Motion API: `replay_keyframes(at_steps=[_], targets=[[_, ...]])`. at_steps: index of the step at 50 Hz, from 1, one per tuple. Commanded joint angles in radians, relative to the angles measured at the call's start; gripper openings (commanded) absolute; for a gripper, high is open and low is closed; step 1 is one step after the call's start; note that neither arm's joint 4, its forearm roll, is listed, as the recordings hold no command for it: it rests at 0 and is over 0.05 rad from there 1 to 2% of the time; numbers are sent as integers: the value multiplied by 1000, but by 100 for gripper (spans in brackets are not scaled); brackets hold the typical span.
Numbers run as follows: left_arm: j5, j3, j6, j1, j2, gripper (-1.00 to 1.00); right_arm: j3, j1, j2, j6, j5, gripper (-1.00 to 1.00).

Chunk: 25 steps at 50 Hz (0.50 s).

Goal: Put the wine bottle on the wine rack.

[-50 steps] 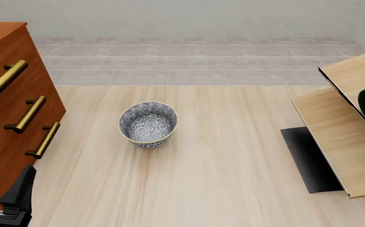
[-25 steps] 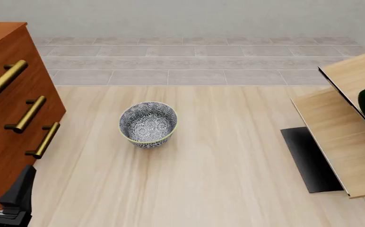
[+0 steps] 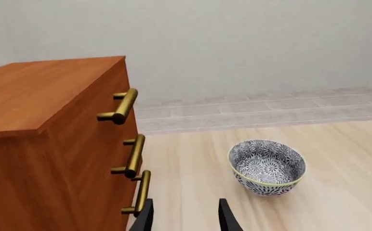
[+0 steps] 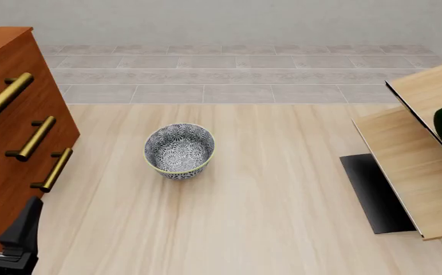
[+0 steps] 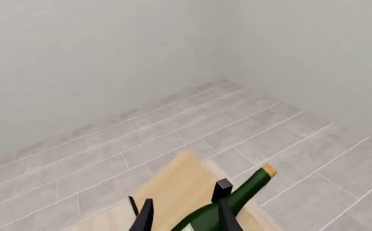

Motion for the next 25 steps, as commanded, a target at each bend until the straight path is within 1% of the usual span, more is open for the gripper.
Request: replay_keyframes(at_steps=[1,7,8,10,13,19,20,25], targets=[[-22,-6,7,1,25,100,49,45,-60,-26,1,100],[-25,-11,9,0,30,100,84,63,-87,-37,-3,100],[-26,-11,10,0,31,100,88,73,-96,-49,-1,100],[-27,-13,9,0,33,100,96,81,-111,-42,4,100],[-30,-11,9,-3,35,100,111,111,-151,-76,8,100],[-39,-15,7,-4,48,100,128,136,-196,-76,24,100],[-32,-25,8,-3,48,100,137,148,-213,-86,29,100],[-25,-29,12,-4,41,100,159,171,-254,-93,39,100]])
